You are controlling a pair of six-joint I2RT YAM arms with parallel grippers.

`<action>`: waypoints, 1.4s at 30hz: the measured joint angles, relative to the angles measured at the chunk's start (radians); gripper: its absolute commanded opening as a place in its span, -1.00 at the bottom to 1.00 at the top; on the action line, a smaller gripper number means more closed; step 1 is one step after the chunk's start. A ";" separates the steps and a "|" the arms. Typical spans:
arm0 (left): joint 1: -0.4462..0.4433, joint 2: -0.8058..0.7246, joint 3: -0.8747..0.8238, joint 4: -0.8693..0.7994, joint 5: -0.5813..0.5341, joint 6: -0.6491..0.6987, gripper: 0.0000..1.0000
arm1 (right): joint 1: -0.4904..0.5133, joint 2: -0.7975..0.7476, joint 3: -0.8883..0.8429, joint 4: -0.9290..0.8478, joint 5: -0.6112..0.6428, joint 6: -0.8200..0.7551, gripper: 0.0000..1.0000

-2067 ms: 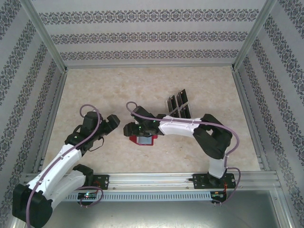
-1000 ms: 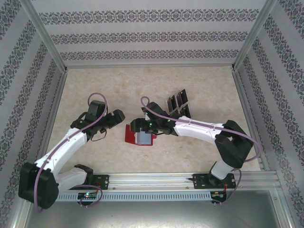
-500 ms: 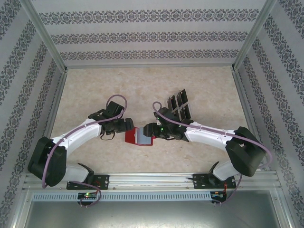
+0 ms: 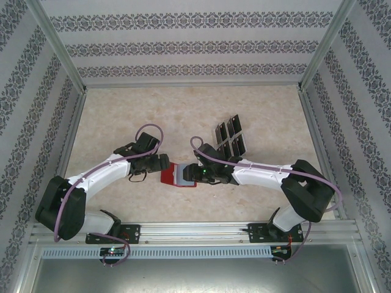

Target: Put the credit cards into the card holder

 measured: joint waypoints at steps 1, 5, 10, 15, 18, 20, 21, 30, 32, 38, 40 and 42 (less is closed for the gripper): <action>0.000 0.000 -0.002 0.000 -0.002 0.000 0.84 | 0.000 0.003 0.000 0.000 0.000 0.000 -0.02; 0.000 -0.002 -0.009 0.000 -0.003 0.000 0.84 | 0.009 0.029 0.000 0.005 0.000 0.003 -0.04; 0.000 -0.002 -0.009 0.005 -0.002 0.000 0.84 | 0.020 0.060 0.000 0.009 0.000 0.011 -0.12; 0.000 -0.002 -0.016 0.014 -0.002 0.000 0.84 | 0.020 0.080 0.004 0.011 0.000 0.019 -0.19; 0.000 -0.002 -0.029 0.022 0.000 0.000 0.84 | 0.020 0.082 0.016 0.010 0.000 0.019 -0.19; 0.000 -0.002 -0.035 0.024 0.002 0.000 0.85 | 0.020 0.082 0.024 0.010 0.000 0.019 -0.19; 0.000 -0.002 -0.037 0.024 0.002 0.000 0.85 | 0.022 0.082 0.026 0.010 0.000 0.019 -0.19; 0.000 -0.024 -0.043 0.031 0.002 -0.001 0.86 | 0.033 0.083 0.030 0.006 0.003 0.019 -0.21; 0.000 -0.032 -0.045 0.032 0.002 -0.001 0.88 | 0.033 0.093 0.038 0.007 0.003 0.019 -0.21; 0.025 -0.086 -0.062 0.032 0.012 -0.013 0.89 | 0.033 0.122 0.069 0.003 0.004 0.019 -0.20; 0.055 -0.117 -0.066 0.032 0.018 -0.017 0.90 | 0.033 0.123 0.089 -0.002 0.004 0.019 -0.19; 0.080 -0.145 -0.070 0.031 0.021 -0.017 0.90 | 0.033 0.123 0.111 -0.007 0.004 0.018 -0.16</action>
